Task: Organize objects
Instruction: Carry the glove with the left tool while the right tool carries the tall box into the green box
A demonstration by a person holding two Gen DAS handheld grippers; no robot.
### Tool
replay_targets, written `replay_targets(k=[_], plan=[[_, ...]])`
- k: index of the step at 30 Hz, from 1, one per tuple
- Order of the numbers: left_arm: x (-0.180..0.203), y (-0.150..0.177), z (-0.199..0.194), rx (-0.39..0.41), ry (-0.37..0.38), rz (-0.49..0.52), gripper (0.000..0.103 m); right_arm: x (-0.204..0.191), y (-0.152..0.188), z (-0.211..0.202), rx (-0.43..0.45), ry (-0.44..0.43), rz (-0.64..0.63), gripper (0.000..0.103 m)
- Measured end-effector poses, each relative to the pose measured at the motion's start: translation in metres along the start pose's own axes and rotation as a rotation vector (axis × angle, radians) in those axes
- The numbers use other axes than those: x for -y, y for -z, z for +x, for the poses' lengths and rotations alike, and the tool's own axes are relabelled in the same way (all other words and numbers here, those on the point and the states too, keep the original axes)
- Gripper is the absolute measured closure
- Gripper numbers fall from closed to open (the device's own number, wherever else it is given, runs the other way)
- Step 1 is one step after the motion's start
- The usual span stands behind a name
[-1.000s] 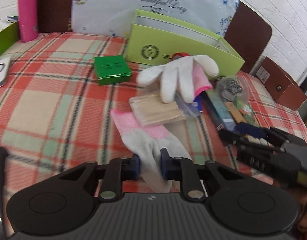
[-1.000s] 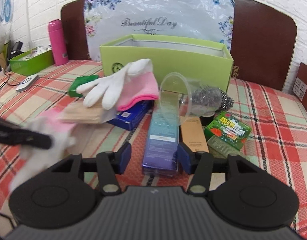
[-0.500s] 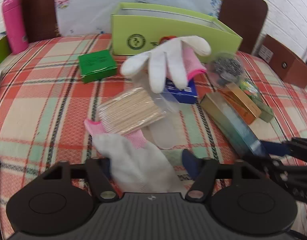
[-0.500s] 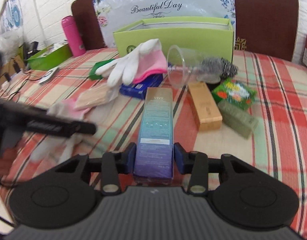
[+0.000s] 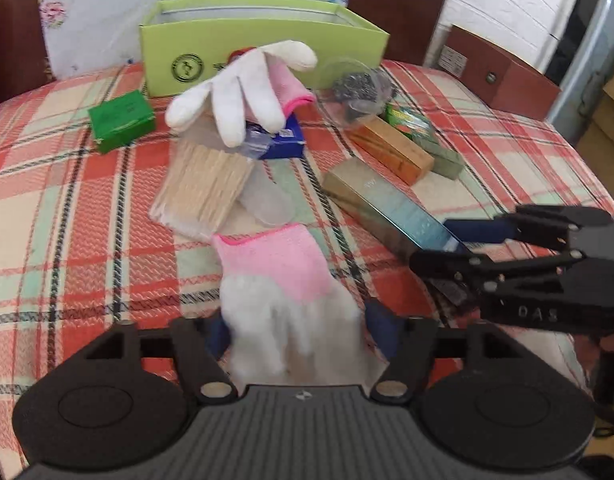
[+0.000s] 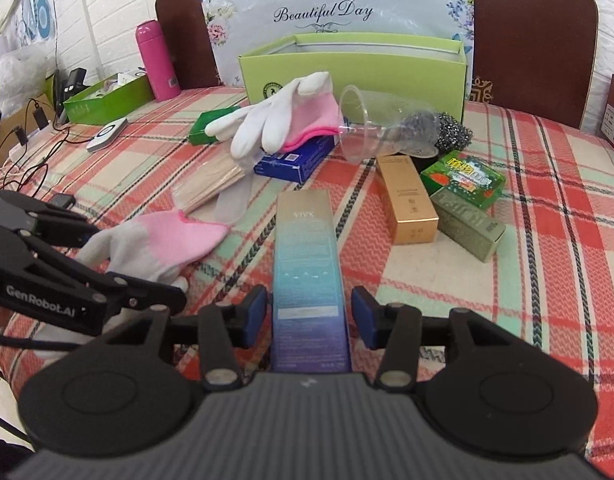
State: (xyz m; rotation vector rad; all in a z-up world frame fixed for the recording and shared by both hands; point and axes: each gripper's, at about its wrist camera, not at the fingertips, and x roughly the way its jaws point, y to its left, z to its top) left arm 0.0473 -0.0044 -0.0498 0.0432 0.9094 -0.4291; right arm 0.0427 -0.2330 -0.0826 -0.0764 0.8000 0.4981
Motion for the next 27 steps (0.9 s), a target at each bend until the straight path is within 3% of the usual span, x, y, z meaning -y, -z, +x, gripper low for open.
replay_targets(k=[7, 10, 11, 13, 15, 22, 27], plan=[[0.004, -0.004, 0.006, 0.000, -0.009, -0.005, 0.030, 0.001, 0.001, 0.007, -0.013, 0.005, 0.013, 0.057], [0.012, -0.005, 0.010, 0.004, -0.046, 0.011, 0.032, -0.001, 0.000, 0.015, -0.006, 0.013, 0.009, 0.055], [0.017, -0.004, 0.011, 0.006, -0.050, 0.039, 0.038, -0.003, -0.001, 0.017, -0.003, 0.016, 0.003, 0.055], [0.021, -0.004, 0.009, 0.005, -0.026, 0.072, 0.071, -0.007, 0.000, 0.017, -0.001, 0.024, -0.016, 0.062], [0.018, -0.004, 0.005, -0.002, 0.029, 0.051, 0.081, -0.008, 0.003, 0.014, -0.002, 0.013, -0.022, 0.065], [0.015, -0.004, -0.024, 0.045, 0.095, 0.034, 0.086, 0.008, 0.007, -0.013, 0.008, -0.119, 0.112, 0.065], [0.011, -0.027, -0.057, 0.159, 0.091, 0.060, 0.086, 0.015, -0.009, -0.039, 0.098, -0.118, 0.133, 0.065]])
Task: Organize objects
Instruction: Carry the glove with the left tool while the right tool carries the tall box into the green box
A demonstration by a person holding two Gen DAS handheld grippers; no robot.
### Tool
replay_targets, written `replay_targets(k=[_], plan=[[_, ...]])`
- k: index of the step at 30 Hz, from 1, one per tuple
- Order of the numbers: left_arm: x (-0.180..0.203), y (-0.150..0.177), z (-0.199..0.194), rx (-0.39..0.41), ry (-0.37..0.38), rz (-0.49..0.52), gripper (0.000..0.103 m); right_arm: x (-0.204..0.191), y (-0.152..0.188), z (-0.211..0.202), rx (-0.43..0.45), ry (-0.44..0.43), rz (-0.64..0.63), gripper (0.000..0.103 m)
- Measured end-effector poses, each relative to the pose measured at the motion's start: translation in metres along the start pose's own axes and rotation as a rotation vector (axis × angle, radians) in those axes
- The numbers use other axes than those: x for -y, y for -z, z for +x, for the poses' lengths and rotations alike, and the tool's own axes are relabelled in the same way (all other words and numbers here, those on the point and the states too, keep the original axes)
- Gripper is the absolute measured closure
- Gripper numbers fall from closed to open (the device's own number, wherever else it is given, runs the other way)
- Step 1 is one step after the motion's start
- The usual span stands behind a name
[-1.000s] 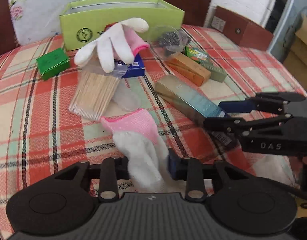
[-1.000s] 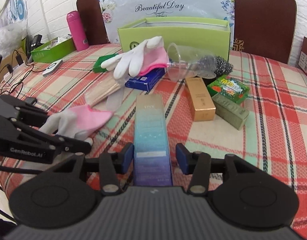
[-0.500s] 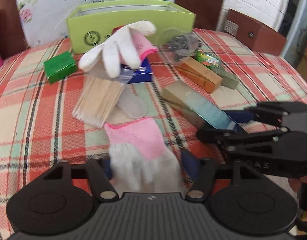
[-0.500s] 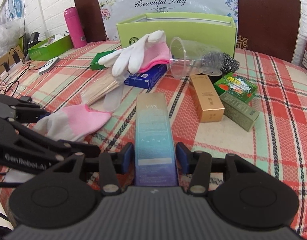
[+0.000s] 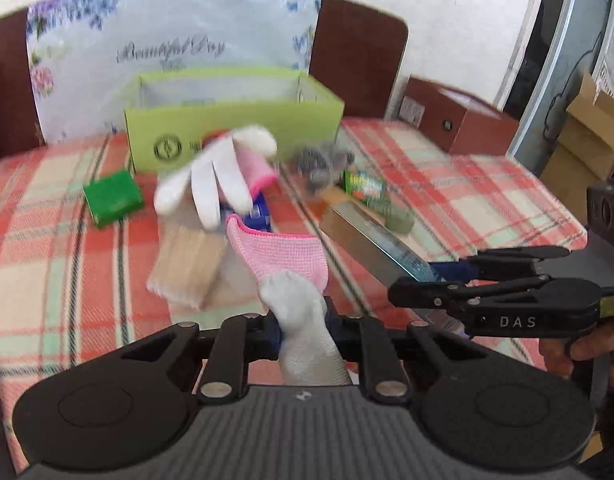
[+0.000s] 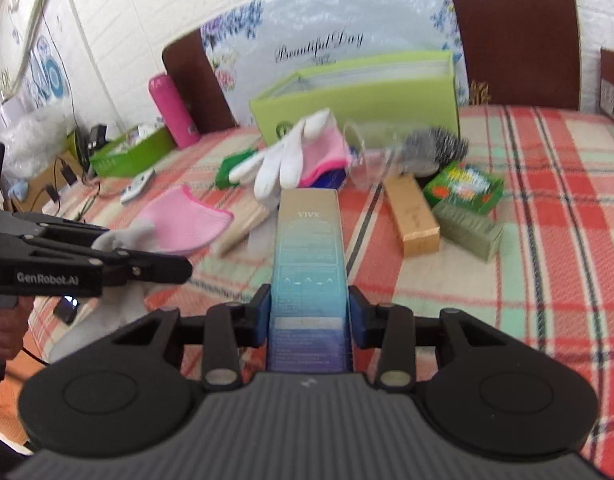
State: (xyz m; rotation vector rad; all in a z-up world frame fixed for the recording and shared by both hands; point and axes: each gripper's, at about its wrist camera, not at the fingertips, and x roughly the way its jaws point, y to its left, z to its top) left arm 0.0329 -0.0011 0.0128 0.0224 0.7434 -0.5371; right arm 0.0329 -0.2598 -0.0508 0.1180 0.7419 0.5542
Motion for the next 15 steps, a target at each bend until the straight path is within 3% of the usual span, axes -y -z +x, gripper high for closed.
replay_targets(k=[7, 15], plan=[[-0.010, -0.057, -0.018, 0.144, -0.008, 0.008, 0.086, 0.005, -0.044, -0.012, 0.102, 0.002, -0.038, 0.065], [-0.022, -0.132, -0.012, 0.271, -0.040, -0.006, 0.086, 0.019, -0.108, -0.007, 0.213, 0.003, -0.068, 0.065]])
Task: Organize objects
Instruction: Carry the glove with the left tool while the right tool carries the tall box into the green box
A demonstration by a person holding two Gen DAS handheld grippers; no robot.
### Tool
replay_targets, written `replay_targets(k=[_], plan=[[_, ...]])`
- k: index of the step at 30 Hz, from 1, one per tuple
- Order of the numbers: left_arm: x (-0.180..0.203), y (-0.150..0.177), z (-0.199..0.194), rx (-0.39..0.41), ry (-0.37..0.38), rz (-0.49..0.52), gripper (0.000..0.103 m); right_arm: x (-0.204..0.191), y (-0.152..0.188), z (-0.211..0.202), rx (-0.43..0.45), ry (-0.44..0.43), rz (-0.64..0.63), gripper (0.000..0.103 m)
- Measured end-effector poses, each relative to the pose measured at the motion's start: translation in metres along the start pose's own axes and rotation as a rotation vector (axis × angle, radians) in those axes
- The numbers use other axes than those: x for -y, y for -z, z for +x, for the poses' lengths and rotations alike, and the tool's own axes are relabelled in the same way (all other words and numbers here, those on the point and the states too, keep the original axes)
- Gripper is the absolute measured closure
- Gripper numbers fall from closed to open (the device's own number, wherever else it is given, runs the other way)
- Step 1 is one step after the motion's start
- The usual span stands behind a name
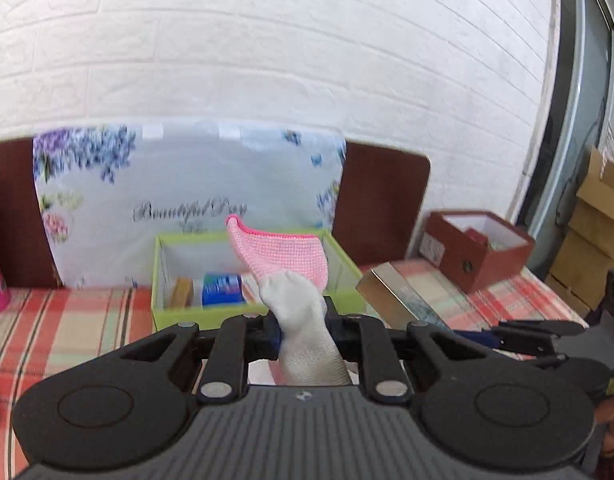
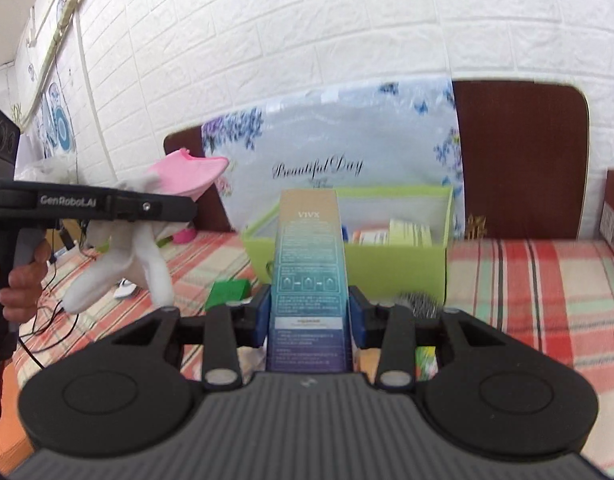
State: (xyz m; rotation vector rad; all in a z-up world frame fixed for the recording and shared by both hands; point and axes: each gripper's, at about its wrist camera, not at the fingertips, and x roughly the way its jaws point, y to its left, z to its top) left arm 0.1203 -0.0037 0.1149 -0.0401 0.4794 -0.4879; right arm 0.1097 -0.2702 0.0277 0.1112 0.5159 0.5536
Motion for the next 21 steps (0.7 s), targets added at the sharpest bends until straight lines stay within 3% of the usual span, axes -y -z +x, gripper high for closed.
replay_targets(k=[9, 13, 21], plan=[[-0.021, -0.051, 0.071, 0.028, -0.042, -0.061, 0.086, 0.019, -0.054, 0.062, 0.041, 0.073, -0.042, 0.065], [-0.033, -0.057, 0.112, 0.014, -0.057, -0.102, 0.086, 0.035, -0.066, 0.101, 0.030, 0.133, -0.047, 0.065], [-0.051, -0.052, 0.177, -0.019, -0.089, -0.108, 0.086, 0.064, -0.068, 0.165, -0.033, 0.170, -0.056, 0.065]])
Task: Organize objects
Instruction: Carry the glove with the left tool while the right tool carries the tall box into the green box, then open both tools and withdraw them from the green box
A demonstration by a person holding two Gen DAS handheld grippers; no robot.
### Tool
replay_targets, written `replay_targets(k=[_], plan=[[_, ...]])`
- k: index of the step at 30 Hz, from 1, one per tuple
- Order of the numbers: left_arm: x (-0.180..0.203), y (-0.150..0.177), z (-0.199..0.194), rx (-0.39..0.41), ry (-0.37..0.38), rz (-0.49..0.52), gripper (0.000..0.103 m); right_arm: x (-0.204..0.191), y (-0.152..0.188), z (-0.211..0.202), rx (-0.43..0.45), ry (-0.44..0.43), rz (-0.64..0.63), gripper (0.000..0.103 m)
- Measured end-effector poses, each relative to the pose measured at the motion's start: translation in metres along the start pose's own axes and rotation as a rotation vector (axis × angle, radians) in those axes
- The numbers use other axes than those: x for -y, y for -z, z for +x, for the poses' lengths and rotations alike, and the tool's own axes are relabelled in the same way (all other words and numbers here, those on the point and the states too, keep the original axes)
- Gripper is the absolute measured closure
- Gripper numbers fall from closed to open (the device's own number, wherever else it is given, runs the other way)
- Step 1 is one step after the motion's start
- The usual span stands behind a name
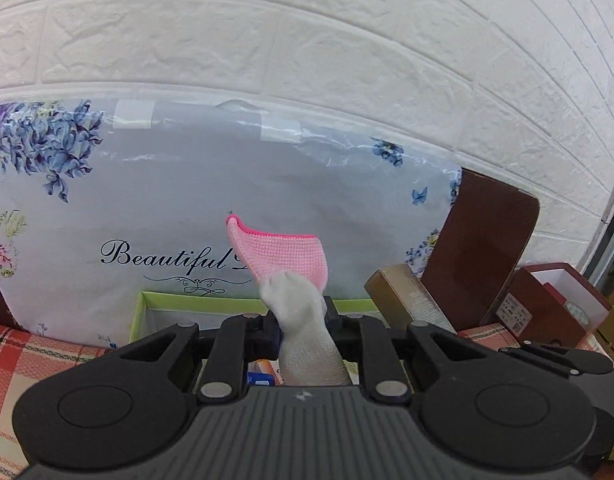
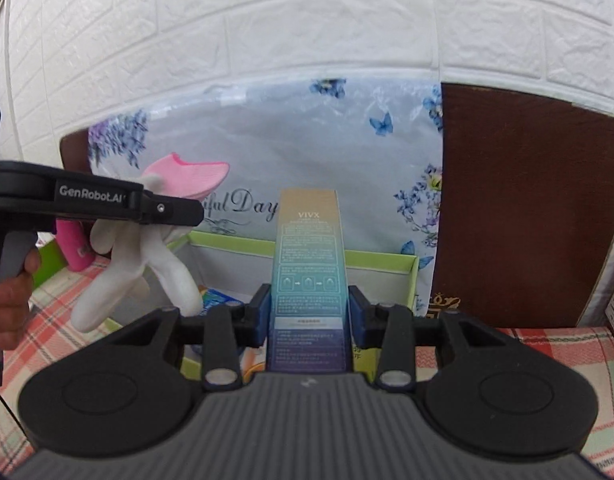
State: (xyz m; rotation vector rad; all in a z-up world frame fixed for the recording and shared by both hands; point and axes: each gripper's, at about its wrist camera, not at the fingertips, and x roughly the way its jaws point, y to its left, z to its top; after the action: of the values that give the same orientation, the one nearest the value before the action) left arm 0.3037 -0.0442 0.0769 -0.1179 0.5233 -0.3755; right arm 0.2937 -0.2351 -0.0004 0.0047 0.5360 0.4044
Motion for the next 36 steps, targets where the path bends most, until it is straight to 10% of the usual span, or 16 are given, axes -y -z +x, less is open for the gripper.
replay_targets(k=[8, 10, 12, 20, 36], plan=[[-0.016, 0.015, 0.038, -0.012, -0.052, 0.007, 0.082, -0.007, 0.010, 0.042, -0.030, -0.024, -0.075, 0.064], [-0.019, 0.022, 0.039, -0.008, -0.076, 0.020, 0.034, -0.011, 0.015, 0.050, -0.046, -0.012, -0.110, 0.044], [-0.023, 0.030, 0.036, -0.002, -0.107, 0.020, 0.016, -0.013, 0.021, 0.053, -0.053, 0.021, -0.130, 0.021], [-0.030, 0.034, 0.014, -0.010, -0.124, -0.020, 0.016, -0.012, 0.024, 0.029, -0.020, 0.056, -0.129, 0.000], [0.013, 0.095, -0.123, -0.042, -0.176, -0.053, 0.011, -0.034, 0.060, -0.119, 0.060, 0.034, 0.008, 0.000]])
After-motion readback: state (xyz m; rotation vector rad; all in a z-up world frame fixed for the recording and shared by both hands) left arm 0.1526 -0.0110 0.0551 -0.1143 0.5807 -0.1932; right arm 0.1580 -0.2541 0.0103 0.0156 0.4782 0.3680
